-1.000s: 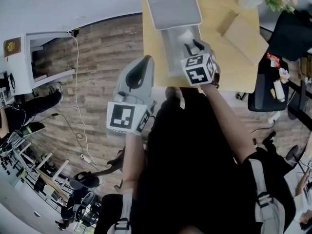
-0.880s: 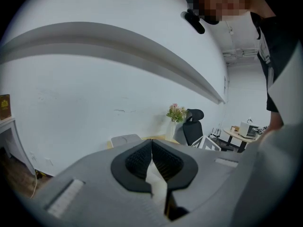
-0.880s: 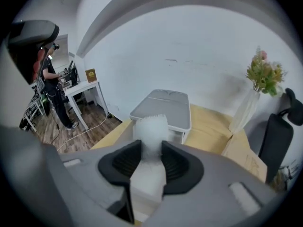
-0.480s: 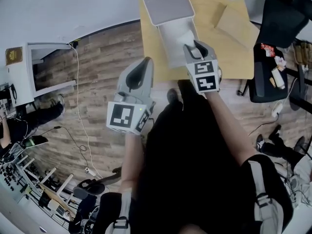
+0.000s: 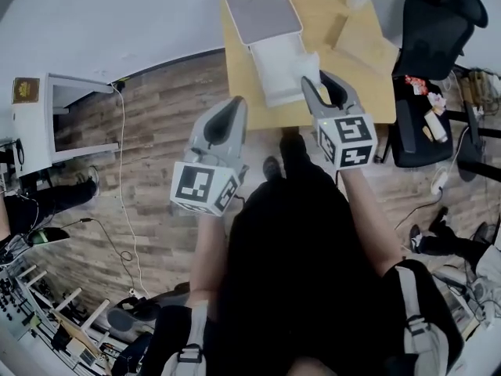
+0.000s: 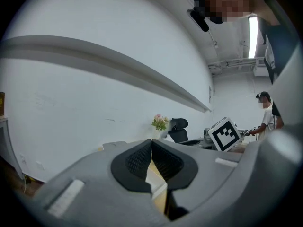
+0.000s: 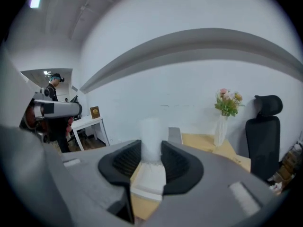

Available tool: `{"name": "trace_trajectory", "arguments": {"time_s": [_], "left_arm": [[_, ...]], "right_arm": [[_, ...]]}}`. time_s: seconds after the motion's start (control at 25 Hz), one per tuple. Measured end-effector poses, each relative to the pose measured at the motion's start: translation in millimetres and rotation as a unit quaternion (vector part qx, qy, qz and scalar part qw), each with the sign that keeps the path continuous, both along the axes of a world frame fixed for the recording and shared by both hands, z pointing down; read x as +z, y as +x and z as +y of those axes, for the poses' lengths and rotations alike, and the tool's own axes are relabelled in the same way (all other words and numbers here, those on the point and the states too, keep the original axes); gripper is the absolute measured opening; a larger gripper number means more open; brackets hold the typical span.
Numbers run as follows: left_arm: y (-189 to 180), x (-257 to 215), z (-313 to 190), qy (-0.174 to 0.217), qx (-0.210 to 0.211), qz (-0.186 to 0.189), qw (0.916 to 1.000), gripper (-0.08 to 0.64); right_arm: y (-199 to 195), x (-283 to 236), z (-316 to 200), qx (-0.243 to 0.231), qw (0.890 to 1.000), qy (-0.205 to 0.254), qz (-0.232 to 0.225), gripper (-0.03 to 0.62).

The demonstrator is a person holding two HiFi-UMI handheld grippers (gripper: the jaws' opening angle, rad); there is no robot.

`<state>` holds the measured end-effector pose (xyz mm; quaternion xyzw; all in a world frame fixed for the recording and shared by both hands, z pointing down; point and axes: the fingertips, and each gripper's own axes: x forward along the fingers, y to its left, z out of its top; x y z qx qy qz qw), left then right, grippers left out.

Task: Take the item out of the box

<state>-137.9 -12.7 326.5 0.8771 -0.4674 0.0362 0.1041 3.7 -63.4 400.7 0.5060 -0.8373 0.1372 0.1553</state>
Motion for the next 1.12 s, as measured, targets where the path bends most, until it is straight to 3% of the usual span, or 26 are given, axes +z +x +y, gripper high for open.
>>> {"name": "trace_trajectory", "arguments": {"time_s": [0.32,0.68,1.12], "left_arm": [[6,-25,34,0.024,0.017,0.01,0.9995,0.011],[7,-39,53,0.035,0.04,0.02,0.9984,0.009],[13,-50,64,0.047,0.054,0.032,0.9969,0.011]], "right_arm": [[7,-54,57,-0.011,0.998,0.035,-0.053,0.133],[22,-104,84,-0.002,0.992,0.073,-0.101,0.132],[23,-127,113,-0.034,0.988,0.1,-0.11,0.132]]}}
